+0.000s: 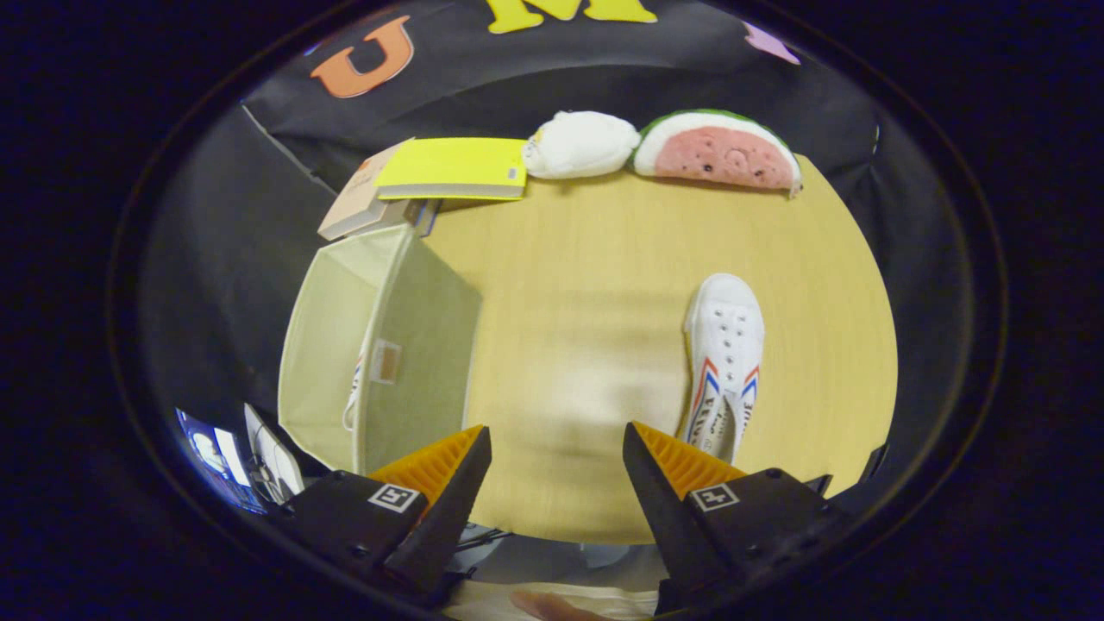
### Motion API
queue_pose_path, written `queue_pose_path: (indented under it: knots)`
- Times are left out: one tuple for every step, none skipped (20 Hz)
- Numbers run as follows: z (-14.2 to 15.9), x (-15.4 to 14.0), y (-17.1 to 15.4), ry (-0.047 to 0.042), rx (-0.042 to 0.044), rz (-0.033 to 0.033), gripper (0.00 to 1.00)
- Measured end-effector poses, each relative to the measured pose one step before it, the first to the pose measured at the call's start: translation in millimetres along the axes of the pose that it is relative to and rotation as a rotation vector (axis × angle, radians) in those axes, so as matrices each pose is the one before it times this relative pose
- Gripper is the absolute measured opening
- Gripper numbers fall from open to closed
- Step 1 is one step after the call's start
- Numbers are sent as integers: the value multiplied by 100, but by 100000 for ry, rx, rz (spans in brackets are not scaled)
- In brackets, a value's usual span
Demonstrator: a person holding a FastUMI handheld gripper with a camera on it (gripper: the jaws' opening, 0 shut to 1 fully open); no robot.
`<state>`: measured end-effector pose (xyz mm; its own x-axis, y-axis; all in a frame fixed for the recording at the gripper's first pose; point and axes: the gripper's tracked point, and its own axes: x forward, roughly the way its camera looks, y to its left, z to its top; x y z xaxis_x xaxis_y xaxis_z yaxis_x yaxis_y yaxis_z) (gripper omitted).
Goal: Open the storage box then place both shoes into the box .Put the left shoe in first, then the right shoe, with the right side of both shoes facing outward in a uniform manner.
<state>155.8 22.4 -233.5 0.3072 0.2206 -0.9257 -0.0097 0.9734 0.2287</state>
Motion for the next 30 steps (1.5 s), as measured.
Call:
queue_pose_path:
  knots:
    - [-522,266,-1720,2894,1845,-1334,98]
    - [-14,173,-1713,1500,1261,-474,98]
    - [290,293,-1291,-30,1008,521,98]
    - [346,102,-1455,-843,799,-65,98]
    - [249,58,-1498,-852,423,-904,98]
    - [248,40,-1419,-402,21,-854,98]
    - [148,188,-1437,220,-5,-731,98]
    - [107,253,-1305,538,287,-981,98]
    - [55,228,-1068,844,458,-620,97]
    - [114,451,-863,572,608,-390,96]
    - [277,509,-709,19,314,219,95]
    - [219,706,-246,664,-140,1264,94]
    - [14,924,-134,1457,-581,978,94]
    - [-44,865,-237,2622,-1062,-69,94]
    - [277,769,-390,1299,-64,-669,94]
    - [371,761,-169,1144,404,539,92]
    - [363,778,-372,1184,1085,-89,90]
    - [145,736,-186,1674,1887,578,80]
    - [-157,634,-43,2593,1448,1327,71]
    - [-285,512,173,2851,118,2366,61]
    - [-231,503,104,2148,147,2418,57]
    - [-243,459,162,944,634,2668,53]
    - [202,-34,132,-1091,1615,821,42]
    - [-57,152,-59,-428,1046,951,31]
    - [39,-237,-156,-550,663,1146,28]
    - [52,-143,-72,-121,1294,1684,19]
    - [-59,63,-173,-433,1361,888,15]
    - [-71,-268,55,-856,1064,714,11]
    - [-69,-399,269,-1435,376,1287,6]
    - [-80,-550,230,-1401,236,848,6]
